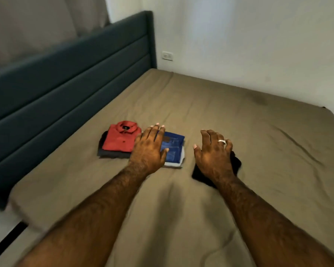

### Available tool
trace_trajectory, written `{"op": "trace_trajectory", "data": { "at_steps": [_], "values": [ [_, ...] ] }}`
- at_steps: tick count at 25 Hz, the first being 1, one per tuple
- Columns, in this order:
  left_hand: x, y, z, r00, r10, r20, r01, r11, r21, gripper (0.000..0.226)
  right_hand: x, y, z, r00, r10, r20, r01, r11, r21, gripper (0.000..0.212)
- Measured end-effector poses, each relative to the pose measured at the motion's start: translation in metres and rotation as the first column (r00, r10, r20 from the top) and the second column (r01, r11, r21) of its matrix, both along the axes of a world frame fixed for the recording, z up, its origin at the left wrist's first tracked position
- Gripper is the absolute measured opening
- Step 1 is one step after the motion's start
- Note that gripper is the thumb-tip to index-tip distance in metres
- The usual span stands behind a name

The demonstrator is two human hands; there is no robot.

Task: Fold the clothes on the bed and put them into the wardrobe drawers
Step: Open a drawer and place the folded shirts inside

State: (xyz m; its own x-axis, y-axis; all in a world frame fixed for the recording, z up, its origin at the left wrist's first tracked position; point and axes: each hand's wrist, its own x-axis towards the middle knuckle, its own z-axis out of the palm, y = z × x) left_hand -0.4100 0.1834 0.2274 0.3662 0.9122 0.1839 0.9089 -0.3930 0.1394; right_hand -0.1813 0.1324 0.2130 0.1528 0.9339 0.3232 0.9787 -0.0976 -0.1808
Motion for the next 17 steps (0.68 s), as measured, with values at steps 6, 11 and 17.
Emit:
{"op": "trace_trajectory", "data": {
  "at_steps": [6, 11, 17],
  "values": [
    [-0.115, -0.123, 0.050, 0.958, 0.283, -0.055, -0.276, 0.956, 0.104, 0.085, -0.098, -0.049, 0.052, 0.948, 0.316, 0.042, -0.318, 0.948, 0.033, 0.061],
    [-0.230, -0.261, 0.088, 0.802, 0.595, -0.054, -0.579, 0.796, 0.176, 0.083, -0.235, -0.108, 0.092, 0.781, 0.624, 0.013, -0.624, 0.781, -0.002, 0.063],
    [-0.318, -0.424, 0.094, 0.652, 0.758, -0.001, -0.746, 0.642, 0.179, 0.081, -0.368, -0.202, 0.103, 0.514, 0.856, 0.052, -0.857, 0.509, 0.079, 0.061]
  ]
}}
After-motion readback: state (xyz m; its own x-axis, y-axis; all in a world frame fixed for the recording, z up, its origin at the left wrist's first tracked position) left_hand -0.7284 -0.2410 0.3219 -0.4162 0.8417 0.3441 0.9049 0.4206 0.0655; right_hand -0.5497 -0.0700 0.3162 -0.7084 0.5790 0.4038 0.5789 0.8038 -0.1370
